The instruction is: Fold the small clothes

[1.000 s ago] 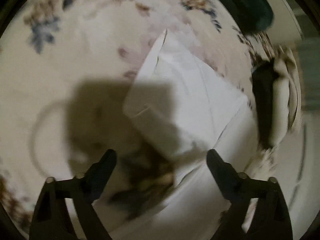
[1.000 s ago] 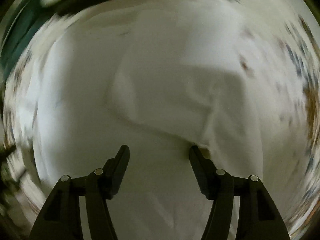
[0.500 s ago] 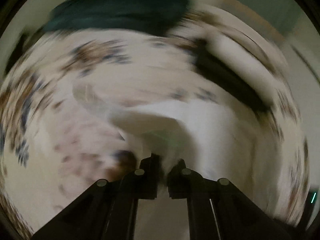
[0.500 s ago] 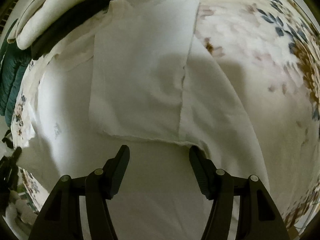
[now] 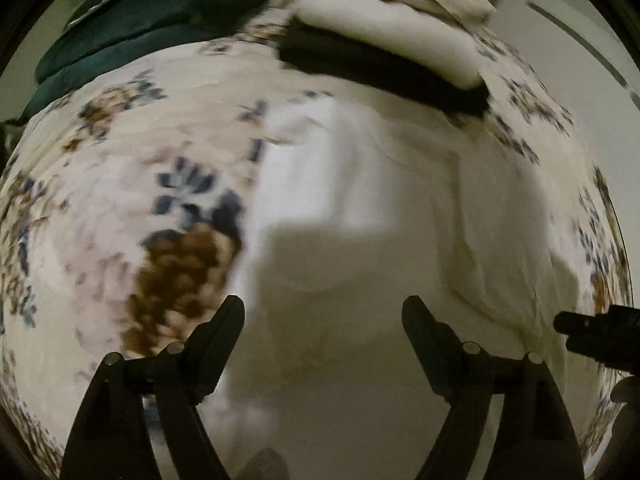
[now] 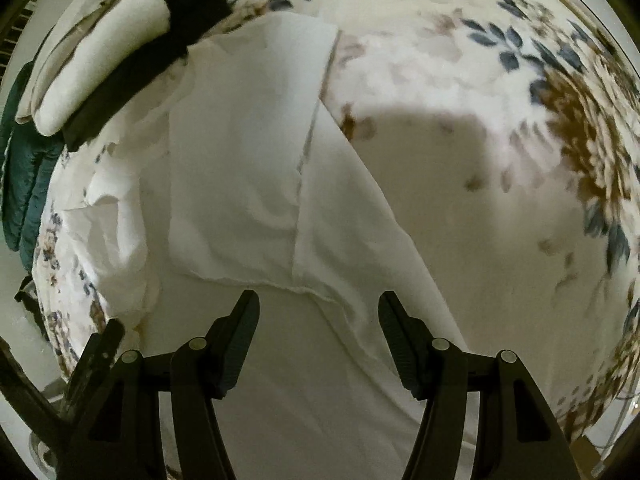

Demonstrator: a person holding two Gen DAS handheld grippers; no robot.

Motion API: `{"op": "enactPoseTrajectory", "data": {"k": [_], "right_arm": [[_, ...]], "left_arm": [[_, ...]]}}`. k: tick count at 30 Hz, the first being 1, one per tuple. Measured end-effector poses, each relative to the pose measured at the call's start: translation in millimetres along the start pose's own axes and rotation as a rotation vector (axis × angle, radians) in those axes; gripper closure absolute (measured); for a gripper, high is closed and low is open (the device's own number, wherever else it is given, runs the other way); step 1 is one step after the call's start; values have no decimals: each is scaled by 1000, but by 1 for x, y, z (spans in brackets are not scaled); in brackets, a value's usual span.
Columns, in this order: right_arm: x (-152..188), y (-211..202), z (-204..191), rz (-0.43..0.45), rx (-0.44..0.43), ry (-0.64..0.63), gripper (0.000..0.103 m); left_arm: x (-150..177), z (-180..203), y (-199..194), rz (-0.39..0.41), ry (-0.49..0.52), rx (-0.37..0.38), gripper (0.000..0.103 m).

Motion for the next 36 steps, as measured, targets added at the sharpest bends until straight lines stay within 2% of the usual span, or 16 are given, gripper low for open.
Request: {"op": "enactPoseTrajectory", "data": {"k": [4, 7, 9, 13, 14, 15, 17, 20, 22, 26, 28, 30, 31, 32, 34, 36], "right_arm": [[-32, 3, -38, -46, -110, -28, 39], [-27, 12, -96, -84, -212, -77, 39], [-26, 27, -116, -101, -261, -110, 39], [-40, 68, -159, -107, -216, -195, 39], [-44, 79, -163, -125, -219, -196, 42], [-45, 85, -169, -132, -214, -198, 70], [-50, 84, -176, -98, -204, -215, 101], [-60, 64, -183, -4, -191, -207, 101], [-65, 44, -169, 32, -170, -177, 101], [-69, 33, -150, 36, -98, -173, 101], [-69, 39, -142, -4, -44, -167, 94], [-72, 40, -133, -39, -46, -149, 69], [-74, 37, -131, -36, -55, -135, 63], [-77, 32, -127, -21, -62, -130, 59], [-80, 25, -124, 0, -69, -125, 58], [-80, 17, -111, 8, -69, -103, 51]], "left_arm": [[-14, -33, -2, 54, -40, -95, 23], [-20, -59, 10, 39, -50, -184, 23], [-19, -76, 14, 26, -84, -222, 23], [-18, -93, 20, 8, -117, -260, 23], [-18, -95, 20, 6, -118, -264, 23], [-17, -97, 20, 3, -120, -270, 23], [-19, -98, 21, 0, -133, -269, 23], [-21, -96, 24, -3, -154, -257, 23], [-25, -91, 29, -6, -166, -244, 23], [-33, -77, 41, -10, -156, -223, 23], [-37, -71, 48, -12, -131, -224, 23], [-41, -64, 55, -15, -104, -224, 23], [-43, -61, 60, -19, -97, -217, 23], [-46, -58, 64, -19, -91, -212, 23], [-56, -52, 79, -20, -67, -201, 23], [-68, -46, 105, -30, -25, -217, 23]]}}
Point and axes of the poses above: each gripper's, at about its wrist camera, not at the fingertips, and y roughly the way its jaws point, z to its right, x to its underside, the point moved 3 cm from there along y, roughly the way its jaws point, and after that the axes turned 12 degrees about z, right-handed, at the moved point
